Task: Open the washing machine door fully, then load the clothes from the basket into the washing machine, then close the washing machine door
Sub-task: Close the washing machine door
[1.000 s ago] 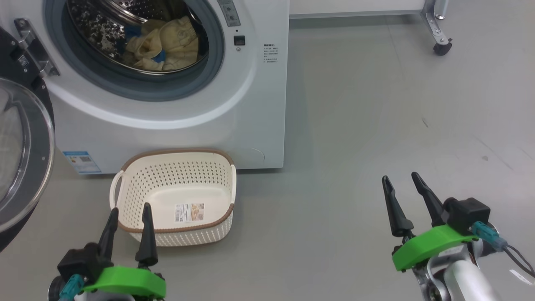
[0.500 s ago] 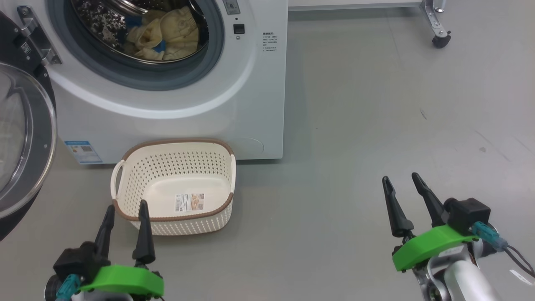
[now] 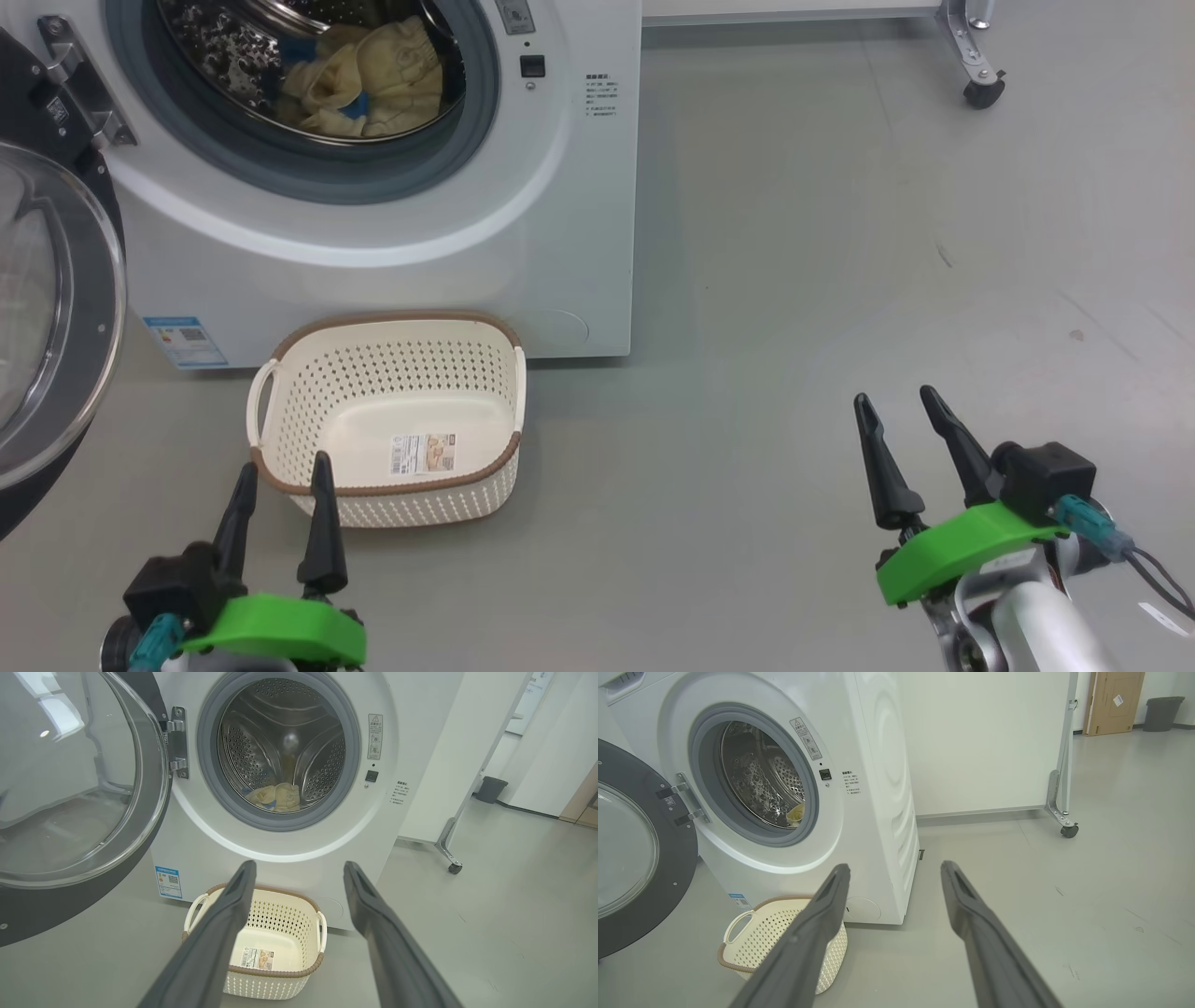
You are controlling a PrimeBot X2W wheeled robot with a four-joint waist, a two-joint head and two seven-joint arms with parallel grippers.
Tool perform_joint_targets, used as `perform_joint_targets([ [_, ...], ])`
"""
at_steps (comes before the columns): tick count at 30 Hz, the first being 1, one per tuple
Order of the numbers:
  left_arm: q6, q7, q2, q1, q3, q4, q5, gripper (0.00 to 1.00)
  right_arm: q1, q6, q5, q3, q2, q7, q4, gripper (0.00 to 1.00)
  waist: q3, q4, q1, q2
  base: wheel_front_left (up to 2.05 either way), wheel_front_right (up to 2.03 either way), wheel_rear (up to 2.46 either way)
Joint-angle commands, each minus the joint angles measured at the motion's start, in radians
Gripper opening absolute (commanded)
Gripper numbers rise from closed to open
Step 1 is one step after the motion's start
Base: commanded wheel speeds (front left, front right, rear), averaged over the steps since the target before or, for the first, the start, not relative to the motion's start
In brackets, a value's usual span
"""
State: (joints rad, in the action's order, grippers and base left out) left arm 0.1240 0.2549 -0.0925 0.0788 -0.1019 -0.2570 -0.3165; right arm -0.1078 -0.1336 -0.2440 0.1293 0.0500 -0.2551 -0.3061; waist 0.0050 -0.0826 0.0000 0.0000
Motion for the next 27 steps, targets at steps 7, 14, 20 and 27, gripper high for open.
perform_joint_targets([
  [7, 0.006, 0.007, -0.009, 0.04, 0.036, 0.026, 0.01, 1.0, -0.036, 0.003, 0.0, 0.019, 0.001, -0.007, 0.028, 1.0, -0.003, -0.002, 0.0, 0.0, 0.0, 0.0, 0.0],
  [14, 0.006, 0.007, -0.009, 0.042, 0.034, 0.018, 0.009, 1.0, -0.038, 0.003, 0.0, 0.019, 0.001, -0.007, 0.025, 1.0, -0.003, -0.003, 0.0, 0.0, 0.0, 0.0, 0.0],
  [20, 0.006, 0.007, -0.008, 0.042, 0.033, 0.016, 0.01, 1.0, -0.039, 0.003, 0.001, 0.018, 0.001, -0.007, 0.024, 1.0, -0.003, -0.002, 0.0, 0.0, 0.0, 0.0, 0.0],
  [27, 0.007, 0.007, -0.006, 0.041, 0.033, 0.009, 0.014, 1.0, -0.037, 0.003, -0.001, 0.019, 0.001, -0.007, 0.023, 1.0, -0.007, -0.002, 0.0, 0.0, 0.0, 0.0, 0.0],
])
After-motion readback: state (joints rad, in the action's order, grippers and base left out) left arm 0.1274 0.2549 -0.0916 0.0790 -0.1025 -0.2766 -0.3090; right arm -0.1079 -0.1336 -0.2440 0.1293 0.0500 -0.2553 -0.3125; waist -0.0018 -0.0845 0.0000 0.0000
